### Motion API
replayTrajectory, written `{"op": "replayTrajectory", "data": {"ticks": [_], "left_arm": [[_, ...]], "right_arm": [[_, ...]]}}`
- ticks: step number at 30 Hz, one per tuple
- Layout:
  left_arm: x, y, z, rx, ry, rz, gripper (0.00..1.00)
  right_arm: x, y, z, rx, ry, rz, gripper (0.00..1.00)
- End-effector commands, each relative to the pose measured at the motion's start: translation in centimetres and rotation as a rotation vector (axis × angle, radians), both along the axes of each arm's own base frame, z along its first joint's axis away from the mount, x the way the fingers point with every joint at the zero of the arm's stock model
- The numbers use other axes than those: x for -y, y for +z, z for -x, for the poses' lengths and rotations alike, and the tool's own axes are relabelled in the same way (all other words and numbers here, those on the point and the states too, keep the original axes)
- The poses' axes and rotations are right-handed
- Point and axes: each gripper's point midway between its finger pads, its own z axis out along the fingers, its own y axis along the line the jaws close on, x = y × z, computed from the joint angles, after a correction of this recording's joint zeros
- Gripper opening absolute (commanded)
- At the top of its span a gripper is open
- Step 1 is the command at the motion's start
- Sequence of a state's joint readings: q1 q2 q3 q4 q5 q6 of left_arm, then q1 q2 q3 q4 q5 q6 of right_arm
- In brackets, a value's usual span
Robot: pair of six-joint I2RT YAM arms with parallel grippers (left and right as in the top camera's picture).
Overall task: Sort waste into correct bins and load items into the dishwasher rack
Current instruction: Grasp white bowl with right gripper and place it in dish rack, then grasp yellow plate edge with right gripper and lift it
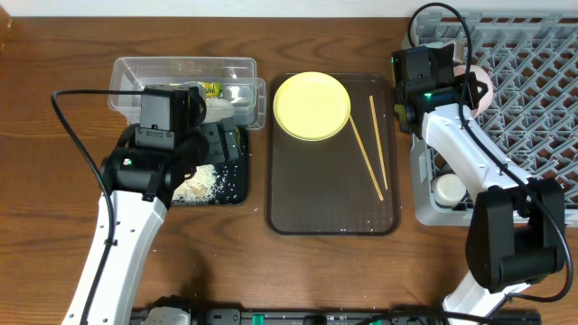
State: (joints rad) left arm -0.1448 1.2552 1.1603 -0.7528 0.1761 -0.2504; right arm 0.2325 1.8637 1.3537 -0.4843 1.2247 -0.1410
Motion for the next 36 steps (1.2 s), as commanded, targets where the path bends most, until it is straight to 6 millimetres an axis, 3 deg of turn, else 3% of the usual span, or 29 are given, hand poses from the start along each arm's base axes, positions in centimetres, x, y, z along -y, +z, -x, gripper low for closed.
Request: {"op": "replayTrajectory", "data": {"ticks": [1,3,7,13,22,26,32,36], "left_arm": [[-0.3,0.1,-0.2,0.003,0.002,-0.012,0.93],[-0.3,0.1,-0.2,0.003,0.002,-0.012,0.93],[-0.3,0.1,-0.2,0.003,0.002,-0.012,0.93],[-0.3,0.1,-0.2,0.003,0.002,-0.012,0.93],[-0.3,0.1,-0.2,0.003,0.002,-0.012,0.93],[-0.3,0.1,-0.2,0.003,0.002,-0.012,0.93],[-0.3,0.1,-0.2,0.003,0.002,-0.012,0.93],[-0.3,0.1,-0.2,0.003,0.002,-0.012,0.93]], "right_arm": [[0.6,1.3,0.6,0.009,-0.066,0.117,0.01],[1.0,2.2,1.1,0.015,-0.098,0.17,0.01],[0.8,2.1,1.1,-0.037,-0.082,0.186,0.01],[-1.0,-0.9,1.2,-0.16,0.027,0.084,0.01],[-1.9,-2.9,1.8,-0.181,0.054,0.014,0.02],[-4.1,-3.6,1.4,-0.188,0.118,-0.03,0.28],[-7.5,-4.5,1.3,-0.214,0.211,-0.072,0.47],[-8.4,-4.6,1.2,-0.208,0.236,-0.084,0.55]]}}
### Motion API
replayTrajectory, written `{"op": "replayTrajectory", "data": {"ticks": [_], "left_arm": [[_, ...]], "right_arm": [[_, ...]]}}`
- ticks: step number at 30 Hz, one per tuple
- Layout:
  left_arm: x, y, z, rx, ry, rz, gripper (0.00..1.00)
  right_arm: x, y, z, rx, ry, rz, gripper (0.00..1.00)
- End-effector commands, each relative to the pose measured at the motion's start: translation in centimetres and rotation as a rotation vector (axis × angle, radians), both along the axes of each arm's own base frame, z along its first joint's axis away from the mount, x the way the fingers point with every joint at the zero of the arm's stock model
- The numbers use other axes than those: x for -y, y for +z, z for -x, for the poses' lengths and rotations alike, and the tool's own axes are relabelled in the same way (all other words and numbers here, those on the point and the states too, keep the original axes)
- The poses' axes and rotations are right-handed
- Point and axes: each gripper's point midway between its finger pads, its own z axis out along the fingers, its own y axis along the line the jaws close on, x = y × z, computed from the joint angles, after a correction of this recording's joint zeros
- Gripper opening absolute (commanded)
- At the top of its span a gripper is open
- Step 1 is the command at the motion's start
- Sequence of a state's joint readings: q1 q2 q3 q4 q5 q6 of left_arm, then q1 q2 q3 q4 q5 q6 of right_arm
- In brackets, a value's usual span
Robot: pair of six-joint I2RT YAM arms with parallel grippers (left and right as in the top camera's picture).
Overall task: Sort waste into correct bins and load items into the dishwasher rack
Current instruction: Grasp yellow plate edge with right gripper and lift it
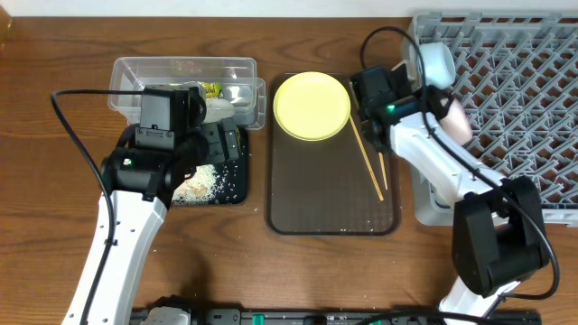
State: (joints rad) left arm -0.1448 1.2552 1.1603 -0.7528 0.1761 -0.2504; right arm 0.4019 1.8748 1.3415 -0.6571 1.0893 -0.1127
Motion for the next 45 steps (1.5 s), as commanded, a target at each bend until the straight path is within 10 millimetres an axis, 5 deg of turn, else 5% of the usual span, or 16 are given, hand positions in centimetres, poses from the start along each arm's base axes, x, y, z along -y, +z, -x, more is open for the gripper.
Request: {"op": "replayTrajectory", "data": {"ticks": [1,7,11,15,18,20,23,27,30,37,45], "left_arm": [[-0.3,0.1,-0.2,0.003,0.002,-0.012,0.93],[-0.3,0.1,-0.2,0.003,0.002,-0.012,0.93],[-0.3,0.1,-0.2,0.003,0.002,-0.012,0.93],[-0.3,0.1,-0.2,0.003,0.002,-0.012,0.93],[-0.3,0.1,-0.2,0.003,0.002,-0.012,0.93],[-0.3,0.1,-0.2,0.003,0.002,-0.012,0.93],[-0.3,0.1,-0.2,0.003,0.002,-0.012,0.93],[-0.3,0.1,-0.2,0.003,0.002,-0.012,0.93],[-0.3,0.1,-0.2,0.003,0.002,-0.012,0.93],[-0.3,0.1,-0.2,0.003,0.002,-0.012,0.93],[-0.3,0.1,-0.2,0.003,0.002,-0.012,0.93]], "right_arm": [[-0.9,-0.9,-0.1,-0.012,0.021,-0.038,0.57],[-3.7,-1.1,-1.3,-0.05,0.113,-0.28,0.63],[-7.7,0.1,-2.3,-0.086,0.231,-0.539,0.72],[-14.8,1.0,-2.4,-0.151,0.435,-0.884,0.99],[-19.7,1.6,-1.1,-0.229,0.584,-1.128,0.99],[-21.7,1.6,-0.7,-0.252,0.652,-1.229,0.9],[-21.5,0.3,-1.2,-0.205,0.505,-1.308,0.81],[-17.7,-3.7,-1.2,-0.057,-0.002,-1.344,0.79],[-16.5,-6.5,0.1,-0.002,-0.252,-1.385,0.66],[-16.2,-9.5,1.5,0.038,-0.373,-1.386,0.46],[-16.8,-12.2,0.7,0.078,-0.424,-1.384,0.41]]}}
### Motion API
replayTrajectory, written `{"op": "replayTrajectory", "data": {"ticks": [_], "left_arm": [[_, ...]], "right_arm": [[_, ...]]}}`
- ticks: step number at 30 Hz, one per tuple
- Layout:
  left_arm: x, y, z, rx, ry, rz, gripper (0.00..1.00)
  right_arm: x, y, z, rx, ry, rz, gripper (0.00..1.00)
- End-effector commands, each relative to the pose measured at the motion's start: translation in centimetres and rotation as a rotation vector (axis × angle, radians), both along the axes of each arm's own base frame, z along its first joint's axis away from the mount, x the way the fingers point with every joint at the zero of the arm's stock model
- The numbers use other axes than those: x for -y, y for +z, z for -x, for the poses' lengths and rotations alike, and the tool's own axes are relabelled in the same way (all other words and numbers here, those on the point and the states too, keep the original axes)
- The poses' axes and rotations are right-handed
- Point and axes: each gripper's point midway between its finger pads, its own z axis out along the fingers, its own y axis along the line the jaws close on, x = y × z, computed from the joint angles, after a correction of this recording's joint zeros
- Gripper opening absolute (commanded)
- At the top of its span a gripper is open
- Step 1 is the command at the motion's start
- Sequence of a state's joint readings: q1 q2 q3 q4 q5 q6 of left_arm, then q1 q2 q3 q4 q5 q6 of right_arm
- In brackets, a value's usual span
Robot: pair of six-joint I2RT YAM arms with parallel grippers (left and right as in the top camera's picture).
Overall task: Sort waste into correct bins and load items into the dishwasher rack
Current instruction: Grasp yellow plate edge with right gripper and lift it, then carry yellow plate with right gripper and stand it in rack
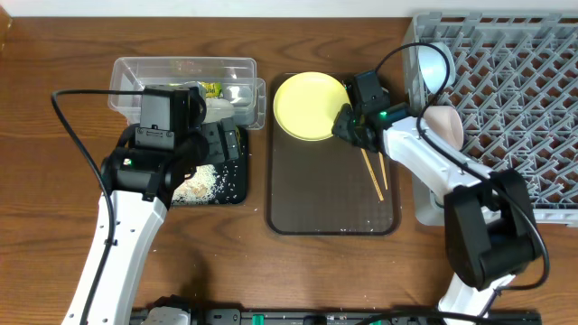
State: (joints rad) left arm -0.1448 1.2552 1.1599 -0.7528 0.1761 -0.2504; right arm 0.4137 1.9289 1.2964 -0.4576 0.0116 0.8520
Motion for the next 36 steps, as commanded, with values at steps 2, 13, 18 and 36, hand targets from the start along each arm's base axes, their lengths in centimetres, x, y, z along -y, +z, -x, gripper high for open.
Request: {"op": "replayTrajectory", "data": {"ticks": [2,13,18,36], "left_arm": [[-0.3,0.1,-0.2,0.004,0.002,-0.012,0.93],[-0.3,0.1,-0.2,0.004,0.002,-0.012,0.93],[-0.3,0.1,-0.2,0.004,0.002,-0.012,0.93],[-0.3,0.1,-0.2,0.004,0.002,-0.012,0.93]], "right_arm": [[-0.3,-2.8,0.1,-0.035,-0.057,0.012,0.39],[-0.5,-4.0,-0.1,-0.044,-0.06,0.013,0.12],[0.0,-4.6,1.1,-0.09,-0.015,0.053,0.01],[12.3,21.7,-1.8,0.546,0.105,0.469,0.01]]}}
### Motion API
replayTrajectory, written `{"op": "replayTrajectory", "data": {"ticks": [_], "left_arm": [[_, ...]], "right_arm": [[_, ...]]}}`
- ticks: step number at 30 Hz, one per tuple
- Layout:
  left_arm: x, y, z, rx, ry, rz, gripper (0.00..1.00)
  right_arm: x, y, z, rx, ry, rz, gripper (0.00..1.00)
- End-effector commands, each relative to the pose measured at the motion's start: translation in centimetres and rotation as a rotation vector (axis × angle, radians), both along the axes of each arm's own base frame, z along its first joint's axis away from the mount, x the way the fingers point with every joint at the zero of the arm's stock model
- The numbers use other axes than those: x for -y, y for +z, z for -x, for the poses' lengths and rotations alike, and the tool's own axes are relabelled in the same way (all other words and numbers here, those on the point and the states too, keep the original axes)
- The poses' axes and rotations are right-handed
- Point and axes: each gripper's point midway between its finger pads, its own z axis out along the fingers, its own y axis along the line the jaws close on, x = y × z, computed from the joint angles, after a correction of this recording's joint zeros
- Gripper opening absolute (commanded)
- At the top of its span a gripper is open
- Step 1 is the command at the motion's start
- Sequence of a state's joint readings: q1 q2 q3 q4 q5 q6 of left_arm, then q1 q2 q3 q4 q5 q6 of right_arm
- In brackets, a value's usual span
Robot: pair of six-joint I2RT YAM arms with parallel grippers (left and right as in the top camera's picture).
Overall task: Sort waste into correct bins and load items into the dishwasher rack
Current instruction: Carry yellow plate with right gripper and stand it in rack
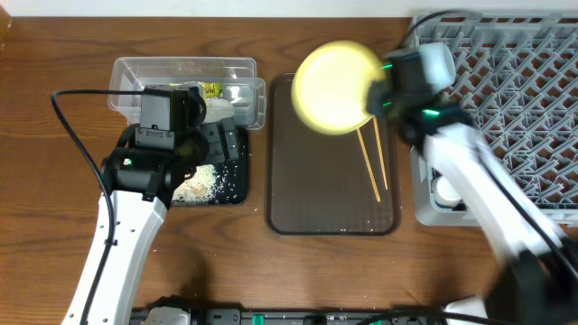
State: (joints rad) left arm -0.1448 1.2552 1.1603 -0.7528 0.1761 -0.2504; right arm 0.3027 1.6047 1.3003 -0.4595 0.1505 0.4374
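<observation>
The yellow plate (332, 86) hangs blurred above the far end of the brown tray (330, 212), lifted off it. My right gripper (374, 94) is shut on the plate's right rim, next to the grey dishwasher rack (515, 99). Two wooden chopsticks (372, 167) lie on the tray's right side. My left gripper (217, 143) hovers over the black food container (212, 185) with rice in it; its jaws blend into the dark container, so their state is unclear.
A clear plastic bin (181, 70) with some waste stands at the back left. A white cup (444, 190) sits in the rack's near left corner. The right arm is motion-blurred across the rack's left edge.
My right gripper was low at the plate's right rim on the tray. Now it is shut on the plate, which is raised off the tray and shifted toward the rack. The left arm has not moved.
My right gripper was first at the rack's left edge, with the plate and chopsticks lying on the tray. Then it stood over the tray beside the plate, then down at the plate's rim. Now it holds the plate in the air. The left arm stayed over the black container.
</observation>
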Motion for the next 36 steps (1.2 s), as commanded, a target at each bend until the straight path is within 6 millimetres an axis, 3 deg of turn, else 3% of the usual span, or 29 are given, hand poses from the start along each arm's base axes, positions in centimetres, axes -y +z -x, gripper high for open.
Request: {"op": "replayTrajectory", "data": {"ticks": [1,5,7,11,16,21,29,36], "left_arm": [[-0.3,0.1,-0.2,0.003,0.002,-0.012,0.93],[-0.3,0.1,-0.2,0.003,0.002,-0.012,0.93],[-0.3,0.1,-0.2,0.003,0.002,-0.012,0.93],[-0.3,0.1,-0.2,0.003,0.002,-0.012,0.93],[-0.3,0.1,-0.2,0.003,0.002,-0.012,0.93],[-0.3,0.1,-0.2,0.003,0.002,-0.012,0.93],[-0.3,0.1,-0.2,0.003,0.002,-0.012,0.93],[-0.3,0.1,-0.2,0.003,0.002,-0.012,0.93]], "right_arm": [[6.5,8.4,0.8,0.202,-0.087,0.25,0.01],[14.4,14.0,3.8,0.271,-0.307,0.522,0.01],[17.4,15.1,5.0,0.243,-0.381,0.659,0.01],[21.8,15.3,5.8,0.152,-0.443,0.835,0.01],[25.9,13.7,4.7,0.073,-0.486,0.898,0.01],[27.6,10.9,2.2,0.004,-0.431,0.968,0.01],[27.9,5.8,-1.1,-0.071,-0.379,0.999,0.01],[28.3,2.4,-2.5,-0.11,-0.377,1.001,0.01]]}}
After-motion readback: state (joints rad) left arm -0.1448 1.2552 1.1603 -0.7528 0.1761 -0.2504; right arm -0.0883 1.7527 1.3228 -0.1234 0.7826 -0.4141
